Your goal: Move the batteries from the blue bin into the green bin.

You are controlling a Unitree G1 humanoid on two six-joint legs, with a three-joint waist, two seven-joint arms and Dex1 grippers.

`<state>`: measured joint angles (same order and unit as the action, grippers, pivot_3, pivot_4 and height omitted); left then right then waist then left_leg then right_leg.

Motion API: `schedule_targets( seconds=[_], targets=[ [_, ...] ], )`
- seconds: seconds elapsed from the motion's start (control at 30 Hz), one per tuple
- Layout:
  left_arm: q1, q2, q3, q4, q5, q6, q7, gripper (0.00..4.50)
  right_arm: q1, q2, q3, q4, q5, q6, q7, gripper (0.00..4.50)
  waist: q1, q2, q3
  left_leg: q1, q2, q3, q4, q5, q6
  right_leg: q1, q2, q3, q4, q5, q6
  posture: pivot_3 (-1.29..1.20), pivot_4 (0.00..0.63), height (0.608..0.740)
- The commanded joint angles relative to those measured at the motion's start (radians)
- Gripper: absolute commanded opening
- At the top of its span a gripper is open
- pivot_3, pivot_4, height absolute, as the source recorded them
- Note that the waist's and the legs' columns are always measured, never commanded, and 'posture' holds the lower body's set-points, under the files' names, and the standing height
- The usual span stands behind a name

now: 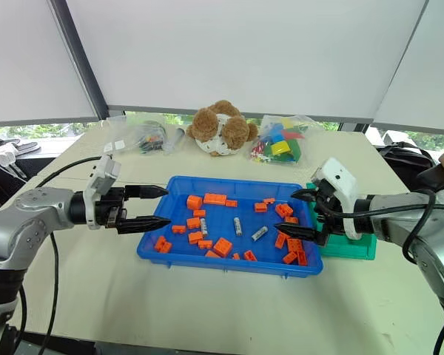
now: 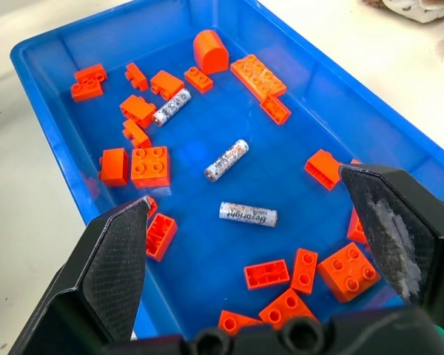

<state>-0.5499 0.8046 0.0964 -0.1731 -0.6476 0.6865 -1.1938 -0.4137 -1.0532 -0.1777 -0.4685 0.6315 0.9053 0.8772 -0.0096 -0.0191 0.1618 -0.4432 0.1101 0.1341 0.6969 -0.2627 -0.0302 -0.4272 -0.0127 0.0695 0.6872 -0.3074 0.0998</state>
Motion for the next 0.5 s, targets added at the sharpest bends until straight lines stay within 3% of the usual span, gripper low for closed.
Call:
schedule_targets(
  seconds=[0.03, 0.5],
  targets=[
    [0.007, 0.02, 0.022, -0.031, -0.007, -0.02, -0.002, 4.5, -0.03, -0.015, 0.002, -0.005, -0.013, -0.022, 0.003, 4.48, -0.001, 0.0, 0.0, 0.0, 0.0, 0.0, 0.0, 0.0, 0.0, 0.0, 0.0, 0.0, 0.0, 0.0, 0.0, 0.0, 0.15, 0.704],
    [-0.027, 0.028, 0.014, 0.005, -0.008, -0.05, -0.016, 4.5, -0.113, 0.023, 0.101, 0.031, -0.034, -0.04, 0.033, 4.48, -0.002, 0.0, 0.0, 0.0, 0.0, 0.0, 0.0, 0.0, 0.0, -0.001, 0.0, 0.0, 0.0, 0.0, 0.0, 0.0, 0.15, 0.704]
  ],
)
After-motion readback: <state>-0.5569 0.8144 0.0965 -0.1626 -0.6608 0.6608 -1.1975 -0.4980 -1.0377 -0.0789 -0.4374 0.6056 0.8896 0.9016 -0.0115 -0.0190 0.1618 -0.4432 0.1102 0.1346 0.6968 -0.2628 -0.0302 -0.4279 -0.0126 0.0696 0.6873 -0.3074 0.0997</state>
